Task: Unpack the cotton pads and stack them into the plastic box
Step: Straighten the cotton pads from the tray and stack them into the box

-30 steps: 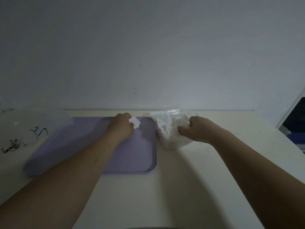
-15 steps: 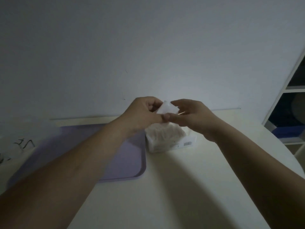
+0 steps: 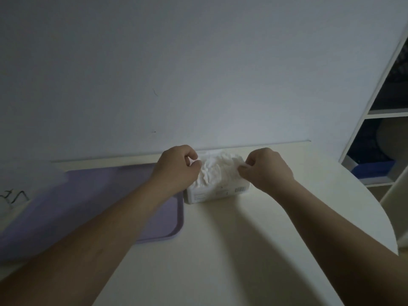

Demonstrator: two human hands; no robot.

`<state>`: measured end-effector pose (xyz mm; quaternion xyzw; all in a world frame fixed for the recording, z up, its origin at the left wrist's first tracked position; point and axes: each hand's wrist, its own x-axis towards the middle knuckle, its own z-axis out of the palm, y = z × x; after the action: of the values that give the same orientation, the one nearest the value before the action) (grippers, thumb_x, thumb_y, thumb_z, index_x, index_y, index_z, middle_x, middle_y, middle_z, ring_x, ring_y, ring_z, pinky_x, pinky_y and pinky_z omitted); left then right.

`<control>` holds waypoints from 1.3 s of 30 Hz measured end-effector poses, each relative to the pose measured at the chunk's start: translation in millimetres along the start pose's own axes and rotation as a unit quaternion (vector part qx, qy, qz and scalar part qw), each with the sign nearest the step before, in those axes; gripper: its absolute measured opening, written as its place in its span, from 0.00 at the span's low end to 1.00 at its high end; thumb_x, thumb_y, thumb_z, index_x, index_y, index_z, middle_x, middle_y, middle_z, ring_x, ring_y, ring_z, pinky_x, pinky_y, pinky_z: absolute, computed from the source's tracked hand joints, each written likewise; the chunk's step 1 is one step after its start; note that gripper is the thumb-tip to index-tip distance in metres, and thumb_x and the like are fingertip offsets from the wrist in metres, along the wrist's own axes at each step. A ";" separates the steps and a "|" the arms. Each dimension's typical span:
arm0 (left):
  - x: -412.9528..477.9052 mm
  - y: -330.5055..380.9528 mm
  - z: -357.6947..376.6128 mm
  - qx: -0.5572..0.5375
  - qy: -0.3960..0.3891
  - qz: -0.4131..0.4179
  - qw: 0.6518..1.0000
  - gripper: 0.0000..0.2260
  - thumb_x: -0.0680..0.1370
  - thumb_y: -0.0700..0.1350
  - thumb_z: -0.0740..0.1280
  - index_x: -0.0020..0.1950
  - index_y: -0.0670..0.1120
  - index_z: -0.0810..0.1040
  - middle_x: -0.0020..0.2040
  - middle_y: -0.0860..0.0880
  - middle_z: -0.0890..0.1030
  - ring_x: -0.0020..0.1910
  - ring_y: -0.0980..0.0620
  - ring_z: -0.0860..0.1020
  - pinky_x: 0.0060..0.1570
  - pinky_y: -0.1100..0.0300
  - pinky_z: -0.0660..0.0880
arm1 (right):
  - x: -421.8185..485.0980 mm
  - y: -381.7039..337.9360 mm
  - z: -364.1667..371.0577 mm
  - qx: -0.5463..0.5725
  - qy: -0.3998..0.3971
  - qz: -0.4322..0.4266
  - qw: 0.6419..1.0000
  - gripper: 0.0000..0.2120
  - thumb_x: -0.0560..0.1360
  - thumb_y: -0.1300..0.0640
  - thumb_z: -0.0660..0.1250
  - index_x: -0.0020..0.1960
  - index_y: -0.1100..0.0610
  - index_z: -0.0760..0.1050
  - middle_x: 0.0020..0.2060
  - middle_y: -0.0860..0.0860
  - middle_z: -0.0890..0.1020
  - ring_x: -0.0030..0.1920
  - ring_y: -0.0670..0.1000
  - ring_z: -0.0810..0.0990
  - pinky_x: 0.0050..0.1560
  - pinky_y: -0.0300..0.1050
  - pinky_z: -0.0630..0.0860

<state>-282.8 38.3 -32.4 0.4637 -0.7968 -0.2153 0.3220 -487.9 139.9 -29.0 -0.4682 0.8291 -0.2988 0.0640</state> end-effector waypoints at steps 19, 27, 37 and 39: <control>-29.9 -34.8 3.4 -0.028 -0.047 -0.026 0.998 0.20 0.82 0.51 0.65 0.74 0.49 0.74 0.73 0.52 0.76 0.71 0.51 0.74 0.72 0.54 0.69 | 21.2 -27.9 -8.2 -0.160 -0.166 0.028 0.973 0.15 0.81 0.55 0.64 0.38 0.58 0.69 0.34 0.52 0.73 0.32 0.52 0.72 0.29 0.42 0.64; -26.6 -28.9 9.4 0.056 -0.071 0.124 0.988 0.17 0.86 0.46 0.59 0.74 0.46 0.75 0.79 0.47 0.70 0.80 0.51 0.65 0.74 0.66 0.56 | 12.5 -30.7 21.3 -0.102 -0.049 -0.186 0.976 0.26 0.84 0.45 0.55 0.75 0.57 0.72 0.75 0.60 0.72 0.76 0.62 0.69 0.76 0.58 0.68; -7.3 -2.9 17.9 0.229 -0.155 0.162 0.947 0.20 0.85 0.42 0.54 0.77 0.50 0.70 0.79 0.49 0.69 0.77 0.52 0.67 0.77 0.51 0.56 | 10.5 -20.9 66.3 -0.168 -0.091 -0.248 0.950 0.41 0.74 0.40 0.31 0.59 0.61 0.75 0.57 0.58 0.77 0.60 0.60 0.74 0.58 0.56 0.71; -5.1 -0.9 18.2 0.250 -0.166 0.148 0.942 0.21 0.85 0.42 0.53 0.77 0.51 0.70 0.79 0.51 0.69 0.75 0.49 0.70 0.77 0.51 0.57 | 10.8 -24.7 65.4 -0.210 -0.096 -0.264 0.936 0.44 0.72 0.43 0.28 0.62 0.62 0.76 0.56 0.59 0.78 0.59 0.62 0.77 0.49 0.53 0.67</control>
<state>-293.4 43.2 -47.3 0.3639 -0.9267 -0.0334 0.0873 -450.3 93.2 -66.5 -0.6995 0.7093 -0.0778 -0.0378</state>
